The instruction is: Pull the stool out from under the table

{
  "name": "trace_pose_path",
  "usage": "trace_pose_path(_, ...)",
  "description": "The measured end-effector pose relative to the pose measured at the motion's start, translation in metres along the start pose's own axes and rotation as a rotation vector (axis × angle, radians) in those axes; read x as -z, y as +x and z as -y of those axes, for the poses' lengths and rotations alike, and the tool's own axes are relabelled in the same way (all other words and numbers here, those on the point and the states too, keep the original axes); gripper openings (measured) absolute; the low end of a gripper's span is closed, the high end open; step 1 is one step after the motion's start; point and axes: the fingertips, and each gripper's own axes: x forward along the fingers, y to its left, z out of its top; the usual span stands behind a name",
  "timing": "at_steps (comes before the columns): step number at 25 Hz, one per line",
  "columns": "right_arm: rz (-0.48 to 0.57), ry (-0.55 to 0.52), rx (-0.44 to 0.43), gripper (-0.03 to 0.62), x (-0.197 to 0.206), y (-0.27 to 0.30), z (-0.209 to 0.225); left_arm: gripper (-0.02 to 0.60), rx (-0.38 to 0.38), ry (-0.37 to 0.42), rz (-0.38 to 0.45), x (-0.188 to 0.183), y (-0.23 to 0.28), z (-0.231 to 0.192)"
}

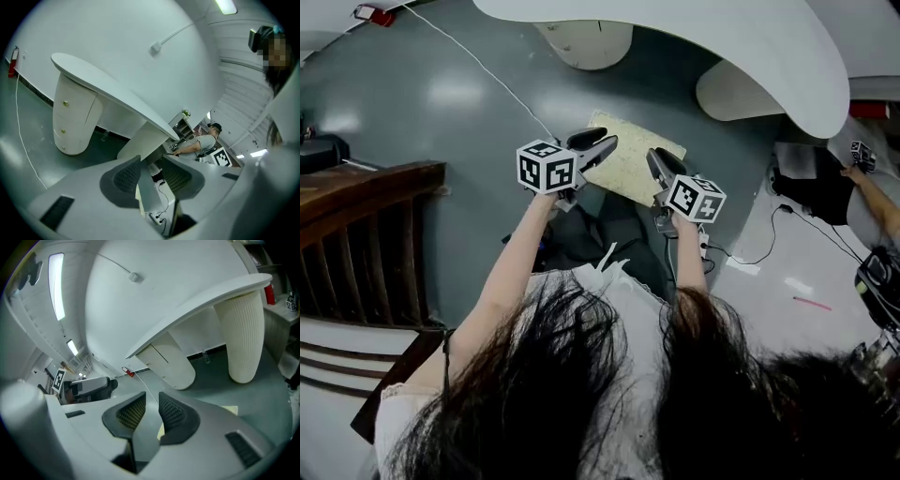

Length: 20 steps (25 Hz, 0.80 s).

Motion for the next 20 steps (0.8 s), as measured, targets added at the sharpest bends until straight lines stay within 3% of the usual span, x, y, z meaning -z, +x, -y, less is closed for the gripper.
trace_pose_path(6, 0.03, -0.046, 0.013, 0.089, 0.008, -0.015, -0.039, 0.143, 0.02, 0.098, -0.025, -0.001, -0.044, 0.008)
trace_pose_path(16, 0.106, -0.068, 0.071, 0.084, 0.083, -0.041, -0.137, 0.141, 0.148, 0.237, -0.081, 0.029, -0.153, 0.03)
trace_pose_path(20, 0.147, -0.066, 0.094, 0.083, 0.112, -0.054, -0.174, 0.14, 0.178, 0.255, -0.089, 0.05, -0.196, 0.037)
